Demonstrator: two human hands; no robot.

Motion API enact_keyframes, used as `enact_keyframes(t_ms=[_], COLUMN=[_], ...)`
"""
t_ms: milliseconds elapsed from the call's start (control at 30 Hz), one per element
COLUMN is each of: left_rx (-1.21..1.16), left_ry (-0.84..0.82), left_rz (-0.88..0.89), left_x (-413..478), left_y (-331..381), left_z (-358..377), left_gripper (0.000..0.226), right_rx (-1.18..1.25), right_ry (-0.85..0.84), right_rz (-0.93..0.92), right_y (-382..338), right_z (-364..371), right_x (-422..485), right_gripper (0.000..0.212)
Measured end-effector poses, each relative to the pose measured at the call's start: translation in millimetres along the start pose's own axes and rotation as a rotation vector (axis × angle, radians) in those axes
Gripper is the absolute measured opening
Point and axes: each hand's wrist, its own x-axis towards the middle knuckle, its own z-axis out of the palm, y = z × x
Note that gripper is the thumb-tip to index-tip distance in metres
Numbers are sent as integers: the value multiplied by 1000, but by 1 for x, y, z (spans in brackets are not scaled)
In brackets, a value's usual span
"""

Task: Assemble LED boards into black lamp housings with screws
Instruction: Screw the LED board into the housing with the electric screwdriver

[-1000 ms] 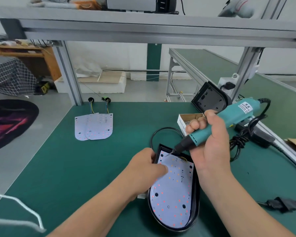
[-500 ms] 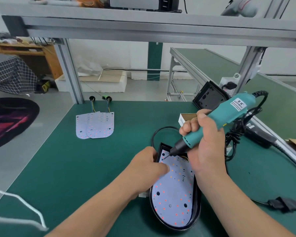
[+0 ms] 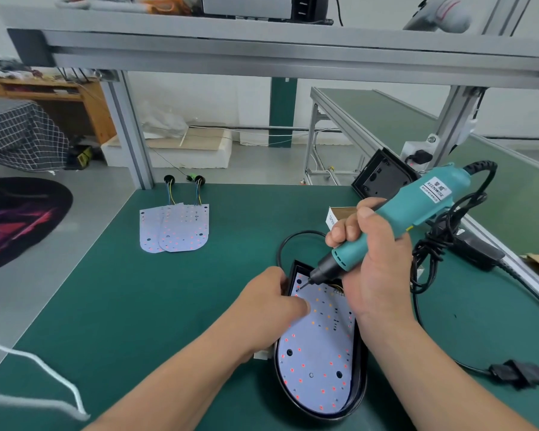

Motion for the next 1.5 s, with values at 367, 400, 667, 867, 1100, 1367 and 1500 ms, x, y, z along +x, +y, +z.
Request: enact_keyframes(t_ms=[367, 400, 667, 867, 1100, 1367, 1500], left_rx=[-3, -4, 6, 76, 147, -519, -810], left_ry=[15, 16, 8, 47, 240, 536, 299], left_rz=[58, 59, 57, 26, 10, 170, 322], left_x=[3, 4, 5, 2, 7, 11, -3], left_y=[-4, -4, -3, 0, -4, 7, 16], left_z=[1, 1, 0, -9, -40, -57, -53], left_gripper=[31, 31, 28, 38, 49, 46, 39], right_rx=[-80, -75, -112, -12, 219, 334, 348], right_ry=[-296, -307, -382, -367, -27, 133, 140], right_rz=[-28, -15, 32, -110, 38, 80, 80], right_y=[-5, -6, -8, -24, -24, -21, -20], right_z=[9, 9, 6, 2, -23, -33, -32], right_x=[-9, -10, -10, 3, 18, 26, 25], right_gripper=[7, 8, 19, 24, 10, 6, 5])
